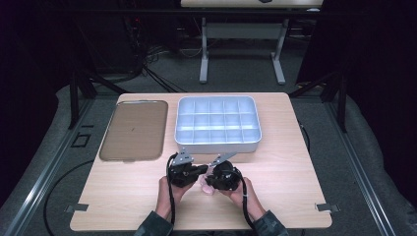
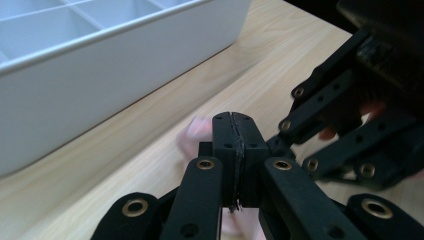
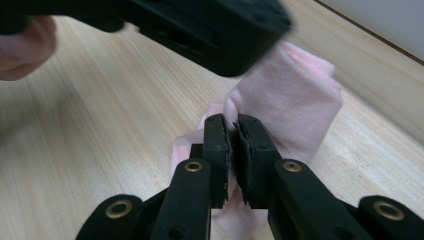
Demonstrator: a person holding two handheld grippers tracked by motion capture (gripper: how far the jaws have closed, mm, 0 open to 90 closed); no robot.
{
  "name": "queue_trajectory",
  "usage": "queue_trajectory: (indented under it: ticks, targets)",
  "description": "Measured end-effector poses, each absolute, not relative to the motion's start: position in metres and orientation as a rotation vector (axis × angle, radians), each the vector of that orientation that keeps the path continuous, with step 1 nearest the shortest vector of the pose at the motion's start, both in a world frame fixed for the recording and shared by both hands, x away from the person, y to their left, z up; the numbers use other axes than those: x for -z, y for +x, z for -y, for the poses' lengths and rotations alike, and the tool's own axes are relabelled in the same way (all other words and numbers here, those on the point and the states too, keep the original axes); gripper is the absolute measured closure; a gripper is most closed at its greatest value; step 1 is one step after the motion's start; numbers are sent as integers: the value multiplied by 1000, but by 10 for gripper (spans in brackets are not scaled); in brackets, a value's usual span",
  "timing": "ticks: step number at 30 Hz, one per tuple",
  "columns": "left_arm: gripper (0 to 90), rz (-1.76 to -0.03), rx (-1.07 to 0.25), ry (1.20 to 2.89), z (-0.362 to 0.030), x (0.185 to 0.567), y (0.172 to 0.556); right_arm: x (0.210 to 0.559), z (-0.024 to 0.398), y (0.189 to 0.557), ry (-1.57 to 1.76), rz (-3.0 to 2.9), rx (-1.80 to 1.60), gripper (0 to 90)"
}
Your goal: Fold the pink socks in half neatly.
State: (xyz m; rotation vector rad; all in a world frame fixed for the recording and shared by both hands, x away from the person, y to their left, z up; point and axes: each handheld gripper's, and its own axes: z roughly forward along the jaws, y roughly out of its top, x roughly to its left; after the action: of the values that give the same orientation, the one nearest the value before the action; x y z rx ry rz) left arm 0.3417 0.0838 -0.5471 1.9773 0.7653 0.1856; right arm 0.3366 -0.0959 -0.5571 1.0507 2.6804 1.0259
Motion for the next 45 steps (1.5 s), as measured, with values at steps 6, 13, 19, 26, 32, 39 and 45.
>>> queue_trajectory:
  ticks: [6,13,19,26,32,39,45]
  targets:
    - [895,-762,-184,2076,-69,557,358,558,95,335,1047,-2668,-1035,832]
    - [900,-786,-201,2124,-67,569,362,558,92,326,986,-2631,-994,802]
    - [900,-797,-204,2117,-67,571,362,552,97,318,989,-2647,-1017,758]
    - [900,-806,-214,2110,-67,572,360,554,93,309,930,-2630,-992,822]
    - [900,-813,-202,2093,-70,574,359,558,86,301,816,-2610,-915,830]
    - [900,-813,-205,2073,-72,576,358,563,97,309,908,-2640,-1049,808]
    - [900,-816,-215,2077,-71,576,358,556,112,313,937,-2704,-1138,698]
